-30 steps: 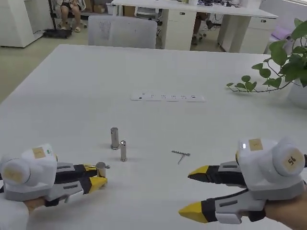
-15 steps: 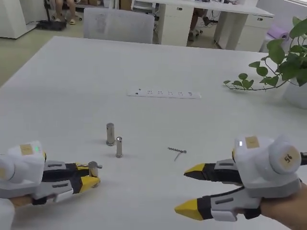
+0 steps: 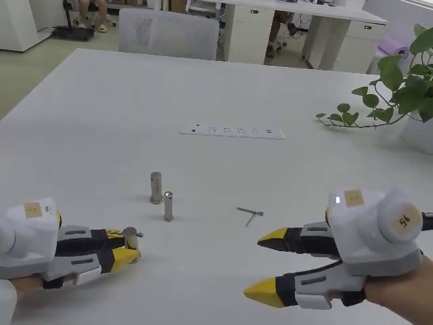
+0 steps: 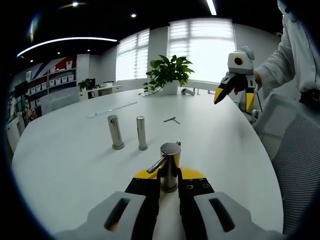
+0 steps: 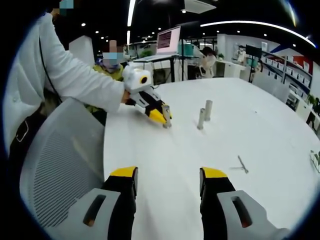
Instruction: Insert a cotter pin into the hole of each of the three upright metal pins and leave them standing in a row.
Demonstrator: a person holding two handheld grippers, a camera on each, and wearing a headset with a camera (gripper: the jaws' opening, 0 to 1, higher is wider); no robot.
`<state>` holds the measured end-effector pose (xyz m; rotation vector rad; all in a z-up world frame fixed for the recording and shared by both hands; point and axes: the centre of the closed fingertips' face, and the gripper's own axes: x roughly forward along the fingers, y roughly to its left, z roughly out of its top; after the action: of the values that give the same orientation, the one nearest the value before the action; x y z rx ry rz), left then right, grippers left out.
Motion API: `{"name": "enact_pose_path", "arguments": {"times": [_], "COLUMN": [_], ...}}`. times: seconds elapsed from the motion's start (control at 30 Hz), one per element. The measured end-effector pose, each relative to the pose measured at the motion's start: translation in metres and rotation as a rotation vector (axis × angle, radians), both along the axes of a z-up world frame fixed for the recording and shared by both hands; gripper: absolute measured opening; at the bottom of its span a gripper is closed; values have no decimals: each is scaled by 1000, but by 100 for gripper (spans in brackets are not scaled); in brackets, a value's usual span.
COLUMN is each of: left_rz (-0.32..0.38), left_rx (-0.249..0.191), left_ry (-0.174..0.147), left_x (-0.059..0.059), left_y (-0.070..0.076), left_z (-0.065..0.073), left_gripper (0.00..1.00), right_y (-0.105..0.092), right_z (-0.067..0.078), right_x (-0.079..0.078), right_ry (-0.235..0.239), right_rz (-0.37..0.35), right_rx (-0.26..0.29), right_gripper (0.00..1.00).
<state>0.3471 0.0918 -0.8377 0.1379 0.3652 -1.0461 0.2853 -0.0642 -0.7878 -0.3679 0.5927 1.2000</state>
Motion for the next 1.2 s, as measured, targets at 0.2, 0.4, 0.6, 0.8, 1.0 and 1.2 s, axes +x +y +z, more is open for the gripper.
{"name": "enact_pose_path", "arguments": {"times": [0.2,0.4,0.6,0.8,1.0,1.2], "left_rz": [25,68,108,156,171,177], "left_rx": [-23,-48,-69,-110,-121,-139], "left_ry": [27,49,58,61,58,54], "left_x": [0,-2,-9,-19,-32,-42], "left_y": [3,10,16,23,24,25], "left_z": [1,4,6,16,27,37], "left_gripper": [22,30,38,45,53,61], "right_y": [0,1,4,7,10,11], "right_z": [0,1,2,1,0,-1], "right_x": [0,1,3,3,1,1], "right_ry": [-1,-6,-12,-10,-9,-10], "right_rz": [1,4,6,12,17,20], "right_rx": [-2,1,9,17,27,37], "right_gripper": [52,52,52,52,53,53]}}
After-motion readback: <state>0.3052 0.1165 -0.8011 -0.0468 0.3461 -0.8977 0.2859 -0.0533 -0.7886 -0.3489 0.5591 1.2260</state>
